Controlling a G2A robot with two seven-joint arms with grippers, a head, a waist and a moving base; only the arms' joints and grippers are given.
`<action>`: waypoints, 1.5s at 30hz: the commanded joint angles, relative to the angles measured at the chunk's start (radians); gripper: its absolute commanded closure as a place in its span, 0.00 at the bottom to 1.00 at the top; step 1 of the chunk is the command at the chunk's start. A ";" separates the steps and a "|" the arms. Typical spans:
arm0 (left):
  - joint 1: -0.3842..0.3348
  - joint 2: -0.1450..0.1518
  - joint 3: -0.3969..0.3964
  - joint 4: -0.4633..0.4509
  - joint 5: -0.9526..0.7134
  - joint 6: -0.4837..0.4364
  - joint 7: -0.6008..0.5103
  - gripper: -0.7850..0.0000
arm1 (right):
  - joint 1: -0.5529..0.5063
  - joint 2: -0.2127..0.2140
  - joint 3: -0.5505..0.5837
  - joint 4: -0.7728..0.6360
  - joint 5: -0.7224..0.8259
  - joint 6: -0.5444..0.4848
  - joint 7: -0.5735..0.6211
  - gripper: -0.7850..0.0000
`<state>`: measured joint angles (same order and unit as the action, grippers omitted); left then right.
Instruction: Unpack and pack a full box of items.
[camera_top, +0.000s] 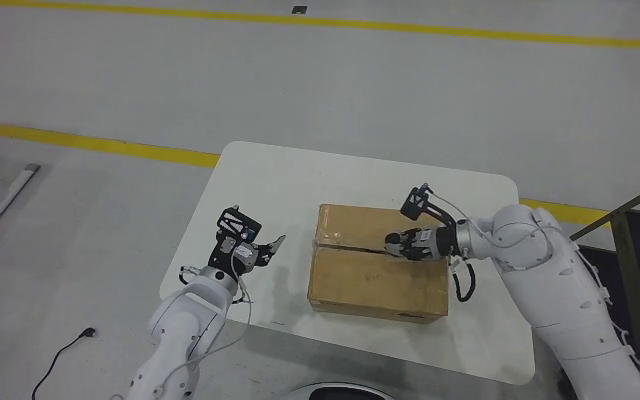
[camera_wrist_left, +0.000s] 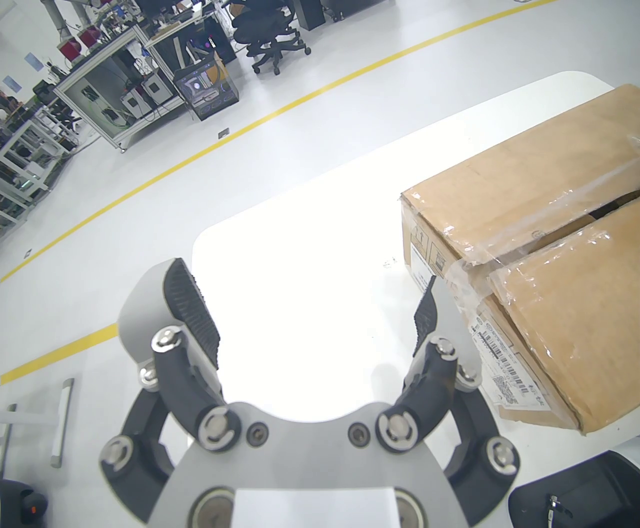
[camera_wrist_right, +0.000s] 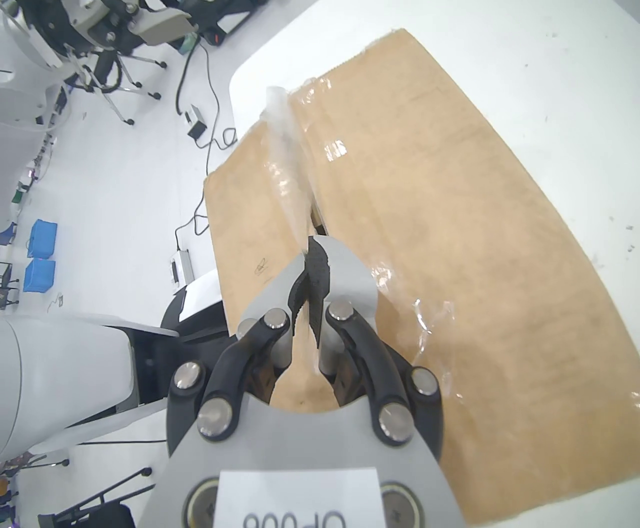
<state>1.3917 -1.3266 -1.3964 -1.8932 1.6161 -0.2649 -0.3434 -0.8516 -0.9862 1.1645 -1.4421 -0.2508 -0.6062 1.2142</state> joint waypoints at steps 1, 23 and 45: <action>0.000 0.000 0.000 0.000 0.000 0.000 0.000 0.00 | 0.019 0.004 -0.015 0.006 0.004 0.020 0.020 1.00; 0.000 0.000 0.000 0.000 0.000 0.000 0.000 0.00 | 0.183 0.060 -0.186 0.080 0.300 0.194 0.193 1.00; 0.000 0.000 0.000 0.000 0.000 0.000 0.000 0.00 | 0.260 0.100 -0.329 0.089 0.113 0.151 0.151 1.00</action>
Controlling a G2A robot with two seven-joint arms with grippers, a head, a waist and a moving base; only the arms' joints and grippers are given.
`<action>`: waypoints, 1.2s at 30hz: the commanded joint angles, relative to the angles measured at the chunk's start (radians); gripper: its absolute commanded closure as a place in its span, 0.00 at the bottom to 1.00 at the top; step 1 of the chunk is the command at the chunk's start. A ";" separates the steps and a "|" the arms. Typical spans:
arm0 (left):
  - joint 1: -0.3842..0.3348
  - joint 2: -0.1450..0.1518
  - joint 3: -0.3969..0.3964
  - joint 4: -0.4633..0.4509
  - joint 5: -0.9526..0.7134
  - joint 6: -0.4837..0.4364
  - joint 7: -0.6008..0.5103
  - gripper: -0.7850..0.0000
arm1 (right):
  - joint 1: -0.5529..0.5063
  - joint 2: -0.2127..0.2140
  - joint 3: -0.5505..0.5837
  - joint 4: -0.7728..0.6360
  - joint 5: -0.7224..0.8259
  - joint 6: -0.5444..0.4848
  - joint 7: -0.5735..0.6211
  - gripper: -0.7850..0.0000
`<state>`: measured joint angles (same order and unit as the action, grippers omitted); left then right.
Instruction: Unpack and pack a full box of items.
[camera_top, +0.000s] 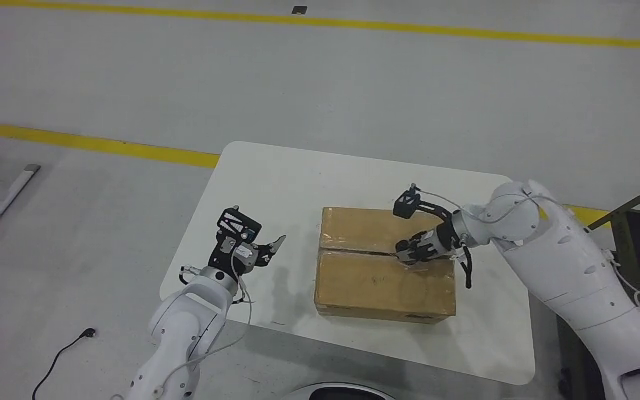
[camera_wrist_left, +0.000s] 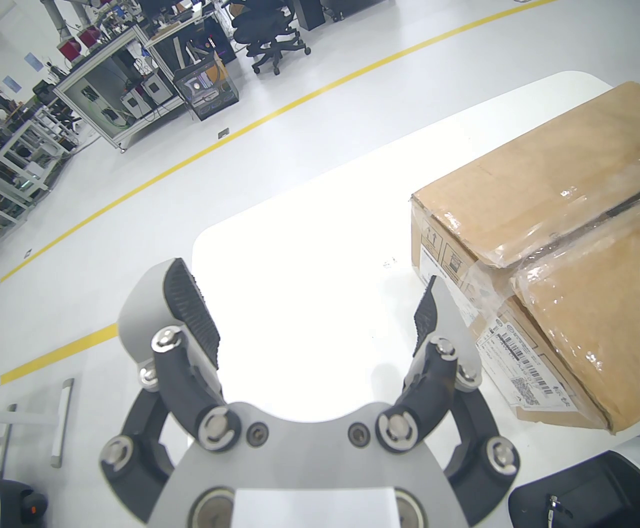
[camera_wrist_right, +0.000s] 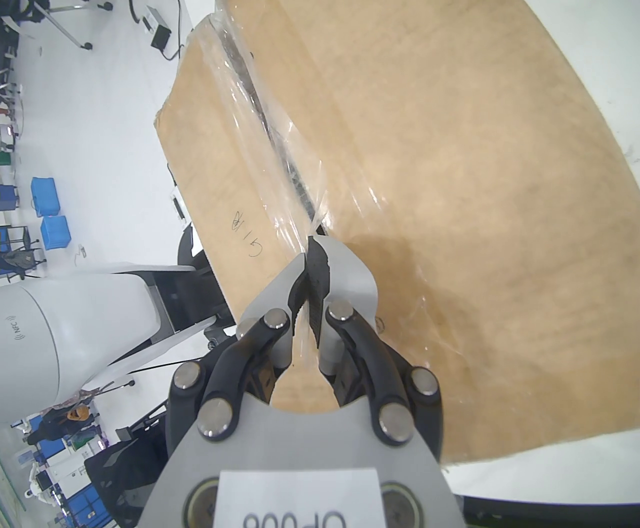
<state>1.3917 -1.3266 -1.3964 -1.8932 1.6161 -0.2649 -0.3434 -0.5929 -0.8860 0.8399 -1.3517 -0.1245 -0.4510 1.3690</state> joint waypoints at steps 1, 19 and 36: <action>0.000 0.000 0.000 0.000 0.000 0.000 0.000 0.00 | 0.001 0.000 -0.008 -0.001 -0.015 -0.008 -0.008 1.00; 0.000 0.000 0.000 0.000 0.000 0.000 0.000 0.00 | -0.008 0.009 0.002 -0.046 -0.095 0.017 -0.033 0.25; 0.000 0.000 0.000 0.000 0.000 0.000 0.000 0.00 | -0.157 0.074 0.152 -0.194 -0.217 -0.063 -0.147 0.10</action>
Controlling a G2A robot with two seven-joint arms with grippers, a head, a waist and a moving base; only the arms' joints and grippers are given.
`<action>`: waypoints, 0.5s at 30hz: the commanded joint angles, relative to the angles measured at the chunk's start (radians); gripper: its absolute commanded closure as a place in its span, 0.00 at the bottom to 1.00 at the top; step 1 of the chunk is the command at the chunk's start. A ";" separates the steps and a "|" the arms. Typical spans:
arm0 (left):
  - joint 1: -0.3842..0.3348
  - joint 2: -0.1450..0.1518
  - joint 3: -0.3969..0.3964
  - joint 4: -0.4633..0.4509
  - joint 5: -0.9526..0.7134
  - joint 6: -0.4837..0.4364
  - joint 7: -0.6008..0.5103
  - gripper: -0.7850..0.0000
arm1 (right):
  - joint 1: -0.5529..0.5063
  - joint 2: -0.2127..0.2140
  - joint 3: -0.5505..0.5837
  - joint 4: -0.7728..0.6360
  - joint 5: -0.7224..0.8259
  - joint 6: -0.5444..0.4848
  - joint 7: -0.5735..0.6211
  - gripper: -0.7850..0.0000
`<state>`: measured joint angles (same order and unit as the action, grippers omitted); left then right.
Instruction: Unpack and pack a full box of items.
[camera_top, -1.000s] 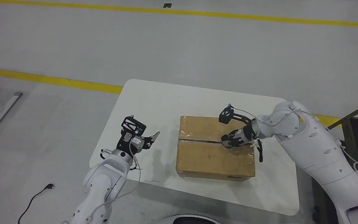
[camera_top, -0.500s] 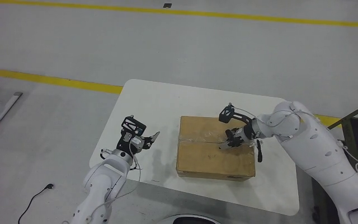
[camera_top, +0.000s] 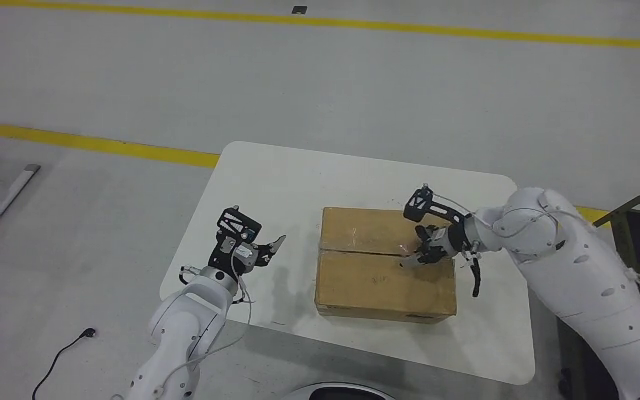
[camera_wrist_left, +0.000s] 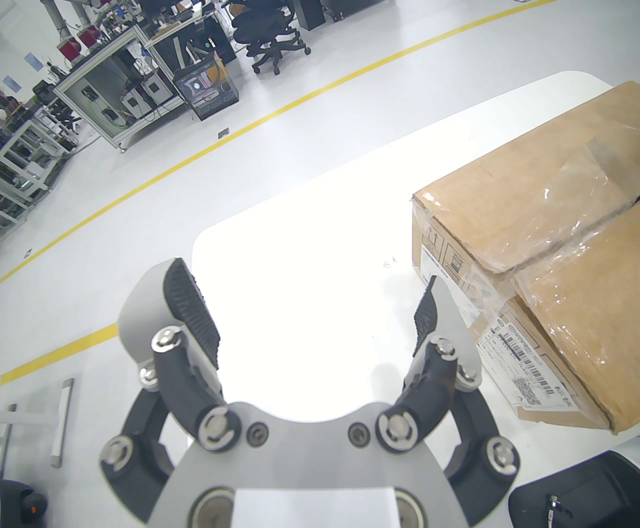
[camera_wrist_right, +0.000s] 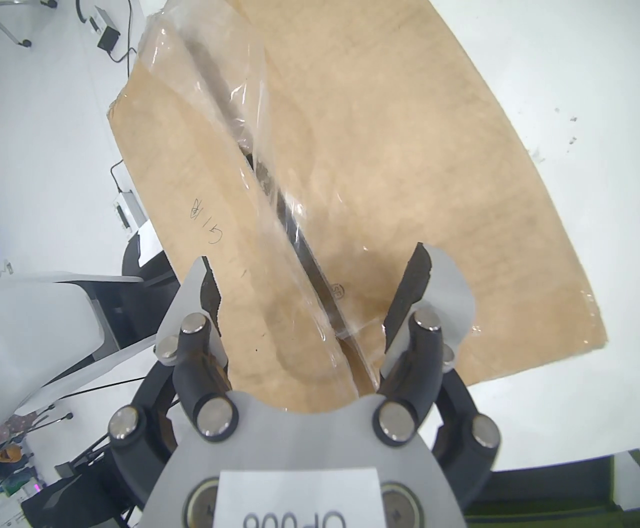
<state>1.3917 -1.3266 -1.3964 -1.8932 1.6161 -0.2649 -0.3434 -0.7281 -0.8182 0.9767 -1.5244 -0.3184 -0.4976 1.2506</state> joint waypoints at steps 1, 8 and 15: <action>0.000 0.000 0.000 0.000 0.000 0.000 0.000 0.00 | -0.044 0.011 0.030 -0.039 -0.045 -0.030 -0.057 0.11; 0.000 0.000 0.000 0.000 0.000 0.000 0.000 0.00 | -0.212 0.046 0.144 -0.154 -0.243 -0.059 -0.288 0.10; 0.000 0.000 0.000 0.000 0.000 0.000 0.000 0.00 | -0.375 0.073 0.261 -0.274 -0.381 -0.057 -0.462 0.15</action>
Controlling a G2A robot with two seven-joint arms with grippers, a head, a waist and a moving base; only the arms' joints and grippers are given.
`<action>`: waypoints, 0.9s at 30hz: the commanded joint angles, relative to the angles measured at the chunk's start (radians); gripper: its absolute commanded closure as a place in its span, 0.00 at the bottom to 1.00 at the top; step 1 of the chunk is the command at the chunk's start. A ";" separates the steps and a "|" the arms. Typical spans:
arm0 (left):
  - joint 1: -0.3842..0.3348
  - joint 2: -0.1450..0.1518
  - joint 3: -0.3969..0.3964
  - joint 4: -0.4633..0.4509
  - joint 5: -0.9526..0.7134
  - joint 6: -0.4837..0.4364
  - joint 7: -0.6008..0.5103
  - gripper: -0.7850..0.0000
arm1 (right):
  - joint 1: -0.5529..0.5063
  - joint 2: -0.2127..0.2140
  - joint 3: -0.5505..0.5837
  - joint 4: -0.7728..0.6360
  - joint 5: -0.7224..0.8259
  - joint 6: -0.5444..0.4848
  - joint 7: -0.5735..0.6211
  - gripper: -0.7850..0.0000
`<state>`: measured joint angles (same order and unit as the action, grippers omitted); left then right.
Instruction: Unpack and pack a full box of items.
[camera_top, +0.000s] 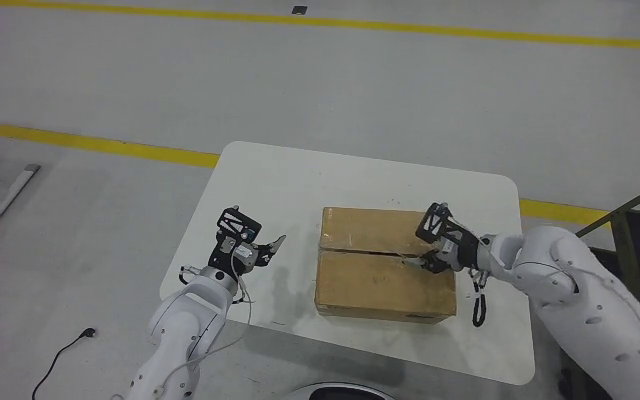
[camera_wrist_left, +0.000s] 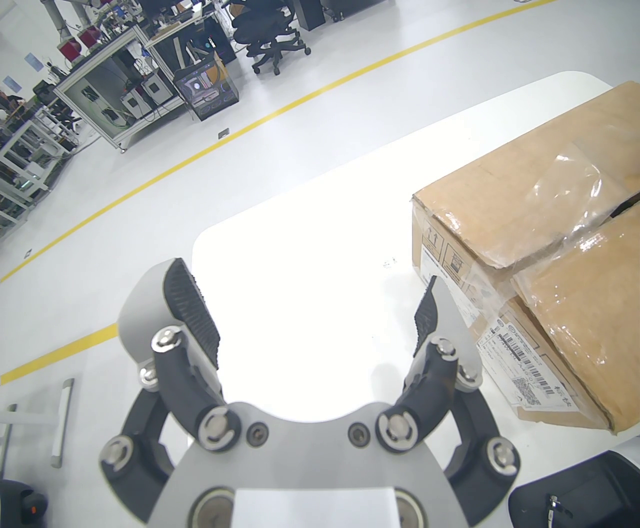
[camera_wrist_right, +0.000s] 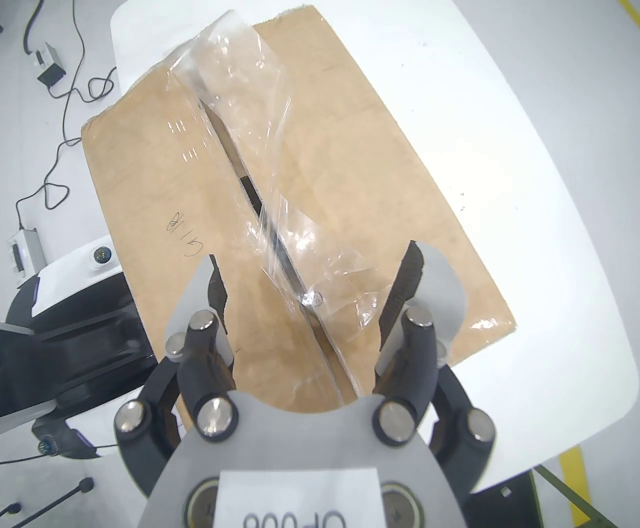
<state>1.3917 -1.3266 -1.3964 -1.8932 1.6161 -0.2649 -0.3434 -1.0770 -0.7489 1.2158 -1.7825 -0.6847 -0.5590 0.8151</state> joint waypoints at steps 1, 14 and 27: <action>0.000 0.000 0.000 0.000 0.000 0.000 0.000 0.00 | -0.049 0.006 0.041 -0.029 -0.028 0.012 -0.051 0.16; 0.000 0.000 0.000 0.000 0.000 0.000 0.000 0.00 | -0.184 0.007 0.065 -0.087 -0.158 0.019 -0.176 0.53; 0.000 0.000 0.000 0.000 0.000 0.000 0.000 0.00 | -0.105 -0.020 -0.028 -0.067 -0.274 0.058 -0.161 0.78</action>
<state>1.3917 -1.3266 -1.3964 -1.8932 1.6161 -0.2649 -0.3434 -1.1887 -0.7667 1.1933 -1.8542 -0.9547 -0.5007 0.6520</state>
